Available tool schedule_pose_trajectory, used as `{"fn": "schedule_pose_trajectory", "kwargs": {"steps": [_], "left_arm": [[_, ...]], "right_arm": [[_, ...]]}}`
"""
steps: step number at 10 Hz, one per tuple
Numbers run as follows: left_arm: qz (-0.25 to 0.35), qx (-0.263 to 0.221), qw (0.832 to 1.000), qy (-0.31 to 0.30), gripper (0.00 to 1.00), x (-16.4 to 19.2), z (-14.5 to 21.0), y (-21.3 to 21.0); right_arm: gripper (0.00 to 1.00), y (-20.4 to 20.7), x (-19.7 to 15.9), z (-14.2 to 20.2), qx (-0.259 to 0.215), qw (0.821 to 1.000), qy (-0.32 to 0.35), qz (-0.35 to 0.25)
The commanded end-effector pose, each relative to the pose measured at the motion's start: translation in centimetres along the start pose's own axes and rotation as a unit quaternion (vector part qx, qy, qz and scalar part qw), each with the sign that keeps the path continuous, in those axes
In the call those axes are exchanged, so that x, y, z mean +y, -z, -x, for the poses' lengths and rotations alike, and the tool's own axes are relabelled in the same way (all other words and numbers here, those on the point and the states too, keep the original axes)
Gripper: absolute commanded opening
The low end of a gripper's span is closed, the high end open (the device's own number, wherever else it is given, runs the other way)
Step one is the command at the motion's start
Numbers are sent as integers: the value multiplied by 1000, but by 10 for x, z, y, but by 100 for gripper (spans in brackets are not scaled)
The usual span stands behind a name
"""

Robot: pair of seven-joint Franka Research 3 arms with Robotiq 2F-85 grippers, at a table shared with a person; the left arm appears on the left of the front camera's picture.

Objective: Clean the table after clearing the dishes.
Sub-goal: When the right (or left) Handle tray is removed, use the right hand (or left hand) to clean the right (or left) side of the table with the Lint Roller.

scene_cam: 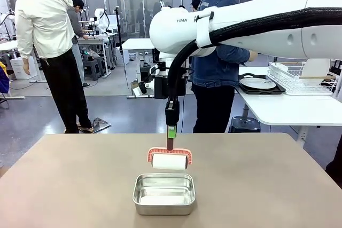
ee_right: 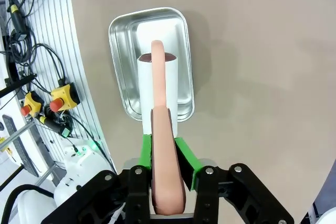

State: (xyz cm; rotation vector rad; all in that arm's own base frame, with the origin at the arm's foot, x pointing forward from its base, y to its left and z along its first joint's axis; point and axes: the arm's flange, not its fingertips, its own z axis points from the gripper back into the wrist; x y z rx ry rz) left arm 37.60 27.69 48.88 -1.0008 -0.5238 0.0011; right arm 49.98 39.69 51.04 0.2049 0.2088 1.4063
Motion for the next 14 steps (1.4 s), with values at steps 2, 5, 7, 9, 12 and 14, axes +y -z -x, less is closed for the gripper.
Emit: {"fn": "schedule_pose_trajectory", "kwargs": {"steps": [2, 5, 7, 9, 12, 14], "left_arm": [[-1, 5, 1000, -6, 100, -5, 2, -3], [-1, 5, 1000, -6, 100, -5, 2, -3], [-1, 5, 1000, -6, 100, -5, 2, -3], [-1, 5, 1000, -6, 100, -5, 2, -3], [-1, 5, 1000, -6, 100, -5, 2, -3], [-1, 5, 1000, -6, 100, -5, 2, -3]], "right_arm": [[22, 0, 0, 0, 0, 1000, 0, 0], [22, -33, -33, 96, -186, 970, 132, -80], [22, -26, -57, 137, -252, 941, 203, -102], [22, -28, -83, 178, -341, 888, 278, -133], [22, -10, -89, 222, -357, 870, 318, -123], [22, 1, -98, 256, -383, 831, 387, -112]]}}
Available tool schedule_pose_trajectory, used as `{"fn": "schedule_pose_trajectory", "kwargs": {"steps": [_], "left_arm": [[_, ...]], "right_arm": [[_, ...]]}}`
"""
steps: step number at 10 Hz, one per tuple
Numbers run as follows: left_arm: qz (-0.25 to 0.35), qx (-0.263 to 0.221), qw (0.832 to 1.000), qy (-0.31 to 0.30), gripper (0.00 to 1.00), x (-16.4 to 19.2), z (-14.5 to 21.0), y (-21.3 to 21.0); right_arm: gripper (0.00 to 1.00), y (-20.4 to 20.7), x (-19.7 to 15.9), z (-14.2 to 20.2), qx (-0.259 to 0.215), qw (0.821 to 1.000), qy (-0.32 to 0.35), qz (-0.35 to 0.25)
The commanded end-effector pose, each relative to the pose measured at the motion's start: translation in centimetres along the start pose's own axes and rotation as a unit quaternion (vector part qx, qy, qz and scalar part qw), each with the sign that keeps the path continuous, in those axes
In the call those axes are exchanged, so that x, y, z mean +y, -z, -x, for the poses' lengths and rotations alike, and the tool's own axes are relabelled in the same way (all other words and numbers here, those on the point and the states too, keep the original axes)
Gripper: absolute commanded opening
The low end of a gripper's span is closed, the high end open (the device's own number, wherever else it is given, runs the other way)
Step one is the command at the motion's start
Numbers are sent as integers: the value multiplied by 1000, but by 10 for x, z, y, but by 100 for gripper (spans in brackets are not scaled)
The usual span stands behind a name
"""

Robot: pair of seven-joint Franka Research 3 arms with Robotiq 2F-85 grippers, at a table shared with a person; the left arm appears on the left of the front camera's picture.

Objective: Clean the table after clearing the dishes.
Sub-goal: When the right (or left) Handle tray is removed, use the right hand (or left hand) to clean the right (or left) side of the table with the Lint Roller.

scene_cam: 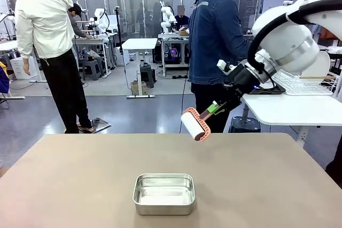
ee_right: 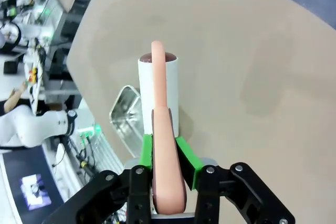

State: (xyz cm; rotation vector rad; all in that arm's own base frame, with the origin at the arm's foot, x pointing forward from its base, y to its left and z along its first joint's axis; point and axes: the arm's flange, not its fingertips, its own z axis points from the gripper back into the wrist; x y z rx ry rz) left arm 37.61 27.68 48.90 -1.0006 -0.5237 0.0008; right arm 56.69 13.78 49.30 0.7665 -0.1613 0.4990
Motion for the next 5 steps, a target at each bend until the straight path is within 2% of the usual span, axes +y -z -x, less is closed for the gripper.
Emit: {"fn": "schedule_pose_trajectory", "kwargs": {"steps": [1, 3, 5], "left_arm": [[-1, 5, 1000, -6, 100, -5, 2, -4], [-1, 5, 1000, -6, 100, -5, 2, -4], [-1, 5, 1000, -6, 100, -5, 2, -4]], "right_arm": [[22, -11, -15, 17, -73, 995, 68, 16], [22, -8, -28, 21, -76, 993, 88, 15], [22, 4, -43, 27, -76, 990, 108, 42]]}}
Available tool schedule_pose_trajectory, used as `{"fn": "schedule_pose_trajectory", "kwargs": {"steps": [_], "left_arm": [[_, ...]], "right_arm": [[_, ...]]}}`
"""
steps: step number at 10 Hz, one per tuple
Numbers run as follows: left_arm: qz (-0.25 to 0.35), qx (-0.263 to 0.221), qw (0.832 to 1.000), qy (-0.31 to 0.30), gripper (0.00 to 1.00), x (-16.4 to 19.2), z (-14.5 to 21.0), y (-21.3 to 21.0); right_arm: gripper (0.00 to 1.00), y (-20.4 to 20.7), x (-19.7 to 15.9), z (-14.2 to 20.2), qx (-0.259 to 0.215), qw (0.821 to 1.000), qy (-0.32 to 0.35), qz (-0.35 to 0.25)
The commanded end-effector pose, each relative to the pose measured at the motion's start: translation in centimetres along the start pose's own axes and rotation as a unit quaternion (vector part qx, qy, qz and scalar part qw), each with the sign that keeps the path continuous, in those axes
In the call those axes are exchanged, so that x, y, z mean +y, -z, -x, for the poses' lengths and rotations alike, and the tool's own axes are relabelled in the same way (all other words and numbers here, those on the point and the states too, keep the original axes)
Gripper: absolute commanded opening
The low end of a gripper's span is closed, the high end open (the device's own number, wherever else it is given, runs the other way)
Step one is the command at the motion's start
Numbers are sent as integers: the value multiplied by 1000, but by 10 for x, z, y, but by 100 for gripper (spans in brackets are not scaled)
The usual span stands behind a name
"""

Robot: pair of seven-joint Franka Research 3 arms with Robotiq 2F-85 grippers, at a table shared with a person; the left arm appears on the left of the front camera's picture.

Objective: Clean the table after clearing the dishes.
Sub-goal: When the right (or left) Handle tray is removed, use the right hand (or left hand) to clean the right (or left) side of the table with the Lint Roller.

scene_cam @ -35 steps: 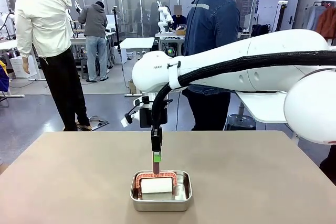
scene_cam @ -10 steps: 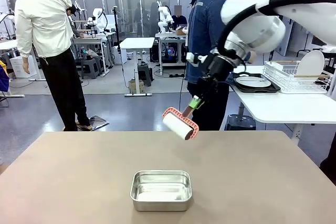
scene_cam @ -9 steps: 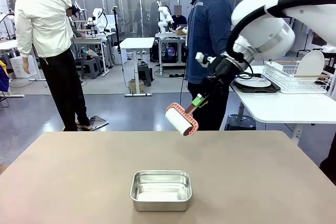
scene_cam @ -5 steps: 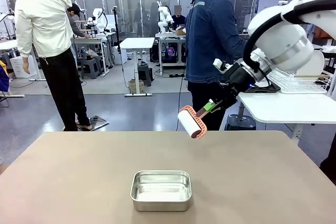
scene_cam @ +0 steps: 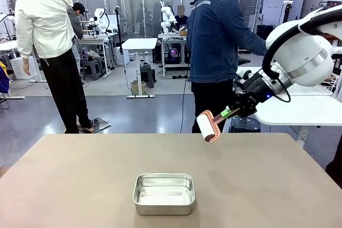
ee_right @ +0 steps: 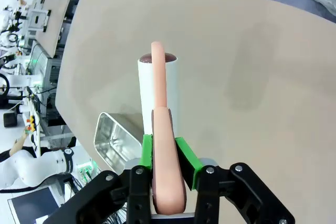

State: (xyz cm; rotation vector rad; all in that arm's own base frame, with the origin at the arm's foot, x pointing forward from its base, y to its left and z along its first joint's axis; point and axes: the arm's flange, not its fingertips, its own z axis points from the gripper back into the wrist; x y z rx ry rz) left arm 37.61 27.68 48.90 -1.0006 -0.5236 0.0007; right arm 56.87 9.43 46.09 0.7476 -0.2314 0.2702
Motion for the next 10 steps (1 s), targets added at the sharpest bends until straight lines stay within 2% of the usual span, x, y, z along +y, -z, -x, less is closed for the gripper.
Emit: {"fn": "schedule_pose_trajectory", "kwargs": {"steps": [1, 5, 10], "left_arm": [[-1, 5, 1000, -6, 100, -5, 2, -4], [-1, 5, 1000, -6, 100, -5, 2, -4], [-1, 5, 1000, -6, 100, -5, 2, -4]], "right_arm": [[22, 18, -4, 7, -8, 999, 29, 9], [22, 38, -30, 22, -4, 998, 61, 14], [22, 80, -49, 42, 58, 992, 115, 12]]}}
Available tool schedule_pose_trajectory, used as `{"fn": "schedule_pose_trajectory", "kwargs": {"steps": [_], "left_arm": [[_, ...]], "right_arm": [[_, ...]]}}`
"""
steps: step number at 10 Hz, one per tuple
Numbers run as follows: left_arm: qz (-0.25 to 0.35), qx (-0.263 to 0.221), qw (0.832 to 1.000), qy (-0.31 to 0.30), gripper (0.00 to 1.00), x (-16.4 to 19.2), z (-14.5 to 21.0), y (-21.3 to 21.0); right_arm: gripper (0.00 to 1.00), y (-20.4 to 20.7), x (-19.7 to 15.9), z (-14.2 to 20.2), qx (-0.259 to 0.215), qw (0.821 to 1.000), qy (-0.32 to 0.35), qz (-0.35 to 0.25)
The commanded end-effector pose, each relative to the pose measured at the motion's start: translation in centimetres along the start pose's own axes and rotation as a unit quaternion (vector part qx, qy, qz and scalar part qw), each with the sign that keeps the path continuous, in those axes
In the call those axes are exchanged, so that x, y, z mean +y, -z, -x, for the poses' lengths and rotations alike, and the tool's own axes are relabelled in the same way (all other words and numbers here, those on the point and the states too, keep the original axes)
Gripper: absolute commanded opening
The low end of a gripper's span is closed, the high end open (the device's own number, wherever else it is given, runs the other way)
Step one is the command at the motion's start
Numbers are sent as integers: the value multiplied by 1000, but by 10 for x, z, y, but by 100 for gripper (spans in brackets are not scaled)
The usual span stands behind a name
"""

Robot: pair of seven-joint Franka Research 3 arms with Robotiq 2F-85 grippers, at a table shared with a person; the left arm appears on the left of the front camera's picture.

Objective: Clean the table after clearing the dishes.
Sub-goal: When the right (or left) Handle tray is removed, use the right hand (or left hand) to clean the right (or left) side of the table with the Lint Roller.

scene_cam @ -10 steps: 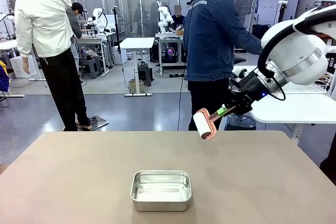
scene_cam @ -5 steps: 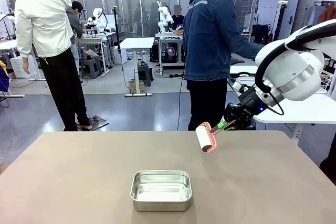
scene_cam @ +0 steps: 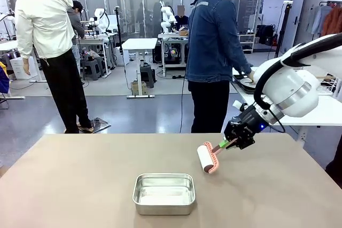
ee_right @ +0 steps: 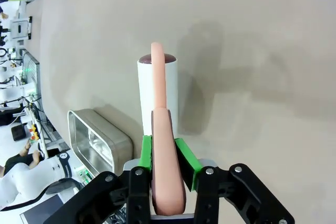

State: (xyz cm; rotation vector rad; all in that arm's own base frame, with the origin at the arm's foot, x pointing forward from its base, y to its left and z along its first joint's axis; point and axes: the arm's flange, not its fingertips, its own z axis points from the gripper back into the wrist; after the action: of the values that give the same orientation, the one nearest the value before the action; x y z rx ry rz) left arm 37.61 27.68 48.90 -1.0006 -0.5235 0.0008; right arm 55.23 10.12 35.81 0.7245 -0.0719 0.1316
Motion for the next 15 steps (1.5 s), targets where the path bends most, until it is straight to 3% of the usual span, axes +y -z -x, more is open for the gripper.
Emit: {"fn": "schedule_pose_trajectory", "kwargs": {"steps": [1, 4, 8, 15], "left_arm": [[-1, 5, 1000, -6, 100, -5, 2, -4], [-1, 5, 1000, -6, 100, -5, 2, -4], [-1, 5, 1000, -6, 100, -5, 2, -4], [-1, 5, 1000, -6, 100, -5, 2, -4]], "right_arm": [[22, 12, 4, -4, 19, 999, 32, 8], [22, 23, -17, -10, 19, 998, 59, 5], [22, -27, -48, -12, -20, 996, 72, 50], [22, -114, -118, -38, -21, 984, 61, 166]]}}
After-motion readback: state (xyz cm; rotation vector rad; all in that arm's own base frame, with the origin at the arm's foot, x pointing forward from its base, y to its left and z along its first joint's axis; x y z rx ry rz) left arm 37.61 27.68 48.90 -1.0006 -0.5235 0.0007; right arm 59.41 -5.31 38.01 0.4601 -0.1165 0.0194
